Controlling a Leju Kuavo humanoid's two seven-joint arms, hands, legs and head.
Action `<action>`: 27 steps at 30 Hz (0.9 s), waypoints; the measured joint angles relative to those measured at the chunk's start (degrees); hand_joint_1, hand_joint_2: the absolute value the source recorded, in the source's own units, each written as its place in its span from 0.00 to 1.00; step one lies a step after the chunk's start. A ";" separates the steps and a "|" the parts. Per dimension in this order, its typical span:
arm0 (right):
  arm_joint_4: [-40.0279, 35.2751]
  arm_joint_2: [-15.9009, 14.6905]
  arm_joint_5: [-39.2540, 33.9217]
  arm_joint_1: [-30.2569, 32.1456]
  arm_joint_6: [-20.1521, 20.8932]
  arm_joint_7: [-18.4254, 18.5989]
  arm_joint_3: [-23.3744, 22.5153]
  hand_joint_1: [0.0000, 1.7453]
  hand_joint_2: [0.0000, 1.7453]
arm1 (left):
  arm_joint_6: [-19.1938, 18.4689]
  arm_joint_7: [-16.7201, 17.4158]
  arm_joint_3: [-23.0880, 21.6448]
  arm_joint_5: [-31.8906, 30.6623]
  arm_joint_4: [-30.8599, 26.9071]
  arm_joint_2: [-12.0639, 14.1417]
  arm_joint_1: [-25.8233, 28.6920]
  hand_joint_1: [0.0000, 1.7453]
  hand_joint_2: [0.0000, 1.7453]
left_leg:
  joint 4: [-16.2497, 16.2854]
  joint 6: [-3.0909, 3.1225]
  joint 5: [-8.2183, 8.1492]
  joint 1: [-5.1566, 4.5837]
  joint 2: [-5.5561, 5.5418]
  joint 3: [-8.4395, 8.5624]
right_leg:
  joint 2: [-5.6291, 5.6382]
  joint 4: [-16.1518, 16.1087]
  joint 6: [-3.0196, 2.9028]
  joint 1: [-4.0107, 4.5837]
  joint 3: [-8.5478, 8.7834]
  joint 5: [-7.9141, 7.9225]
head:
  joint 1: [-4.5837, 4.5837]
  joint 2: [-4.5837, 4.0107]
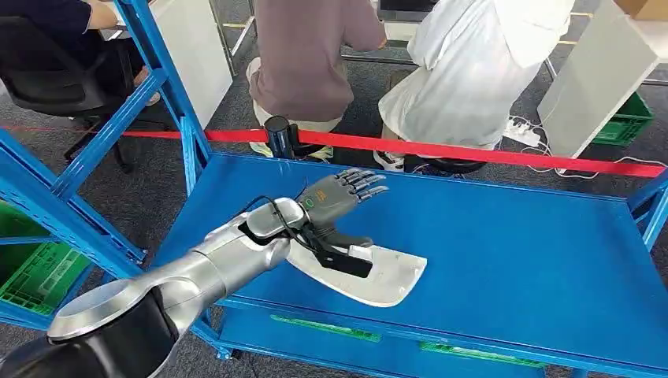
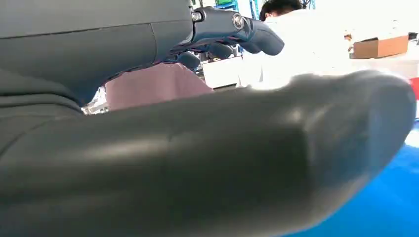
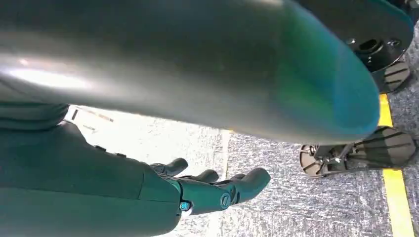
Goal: Take the parts from the cabinet and place them on the table.
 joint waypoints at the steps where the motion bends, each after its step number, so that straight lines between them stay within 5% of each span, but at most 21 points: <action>1: 0.00 0.00 0.00 0.00 0.02 0.00 -0.07 0.00 0.00 | 0.00 -0.07 0.17 -0.02 -0.17 0.32 0.03 0.00 0.00 | 0.00 0.00 0.00 0.00 -0.01 0.00 | 0.00 0.00 0.00 0.00 0.00 0.00 | 0.00 0.00; 16: 0.00 0.09 0.17 -0.01 -0.44 0.24 -0.29 0.00 0.00 | 0.07 -0.50 2.43 -1.20 -2.25 2.60 0.76 0.00 0.00 | 0.00 0.00 0.00 0.00 -0.01 -0.01 | -0.01 -0.04 0.00 -0.01 0.02 0.00 | 0.00 0.00; 27: 0.00 0.13 1.20 -0.03 -0.37 -0.15 -0.44 0.00 0.00 | 0.26 3.48 5.46 -1.44 -2.64 1.18 0.81 0.00 0.00 | 0.01 0.01 0.00 0.00 0.00 -0.01 | -0.01 -0.07 0.01 -0.01 0.02 0.00 | 0.00 0.00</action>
